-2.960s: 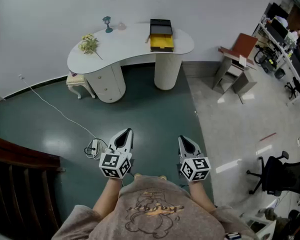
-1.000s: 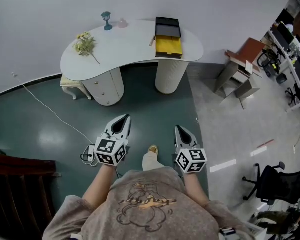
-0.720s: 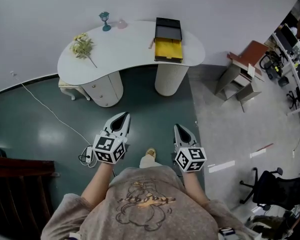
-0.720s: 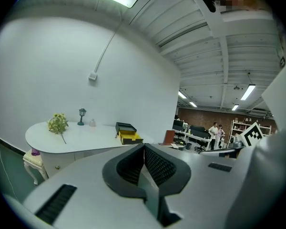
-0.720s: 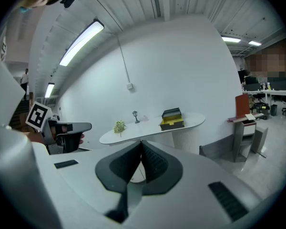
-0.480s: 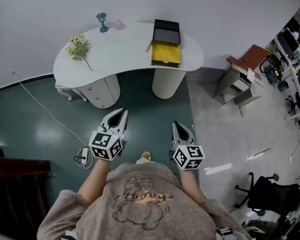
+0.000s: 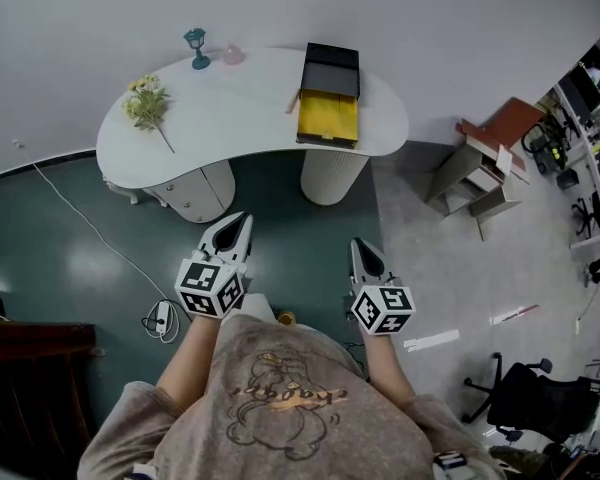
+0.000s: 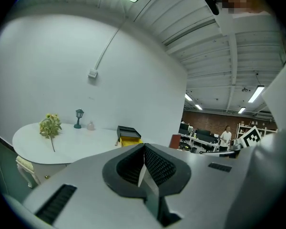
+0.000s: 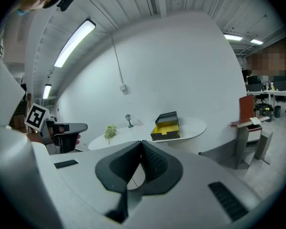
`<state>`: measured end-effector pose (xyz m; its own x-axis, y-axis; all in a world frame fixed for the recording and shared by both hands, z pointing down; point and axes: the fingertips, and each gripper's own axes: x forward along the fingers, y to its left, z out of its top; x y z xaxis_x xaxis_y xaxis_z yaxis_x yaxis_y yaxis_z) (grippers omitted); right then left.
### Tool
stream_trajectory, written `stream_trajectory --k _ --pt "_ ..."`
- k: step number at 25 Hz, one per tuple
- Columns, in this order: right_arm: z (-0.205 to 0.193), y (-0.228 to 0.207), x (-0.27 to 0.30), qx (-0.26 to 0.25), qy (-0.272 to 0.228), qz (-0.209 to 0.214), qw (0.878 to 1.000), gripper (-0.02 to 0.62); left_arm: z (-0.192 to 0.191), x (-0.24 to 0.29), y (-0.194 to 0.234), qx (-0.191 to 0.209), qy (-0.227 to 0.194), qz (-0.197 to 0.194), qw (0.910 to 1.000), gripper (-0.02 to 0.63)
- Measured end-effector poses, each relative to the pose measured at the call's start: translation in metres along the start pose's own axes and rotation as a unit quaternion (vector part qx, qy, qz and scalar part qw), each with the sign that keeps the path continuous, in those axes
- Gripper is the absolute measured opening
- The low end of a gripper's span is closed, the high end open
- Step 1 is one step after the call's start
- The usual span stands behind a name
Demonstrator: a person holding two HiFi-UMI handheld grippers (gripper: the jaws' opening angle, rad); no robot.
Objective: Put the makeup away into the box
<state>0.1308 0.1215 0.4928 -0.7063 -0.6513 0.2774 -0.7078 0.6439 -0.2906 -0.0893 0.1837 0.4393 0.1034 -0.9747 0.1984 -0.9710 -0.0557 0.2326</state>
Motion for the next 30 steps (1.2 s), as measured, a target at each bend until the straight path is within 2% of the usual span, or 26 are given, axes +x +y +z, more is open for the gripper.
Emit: stream_trajectory --k 16,30 --pt "0.019 -0.038 0.069 -0.001 0.006 -0.013 1.000 0.003 0.013 0.102 0.031 0.002 -0.002 -0.027 0.9996 0.023" --pt "0.055 -0.067 0.182 0.006 0.022 -0.018 1.000 0.003 0.039 0.211 0.094 -0.007 0.018 -0.036 0.9992 0.023"
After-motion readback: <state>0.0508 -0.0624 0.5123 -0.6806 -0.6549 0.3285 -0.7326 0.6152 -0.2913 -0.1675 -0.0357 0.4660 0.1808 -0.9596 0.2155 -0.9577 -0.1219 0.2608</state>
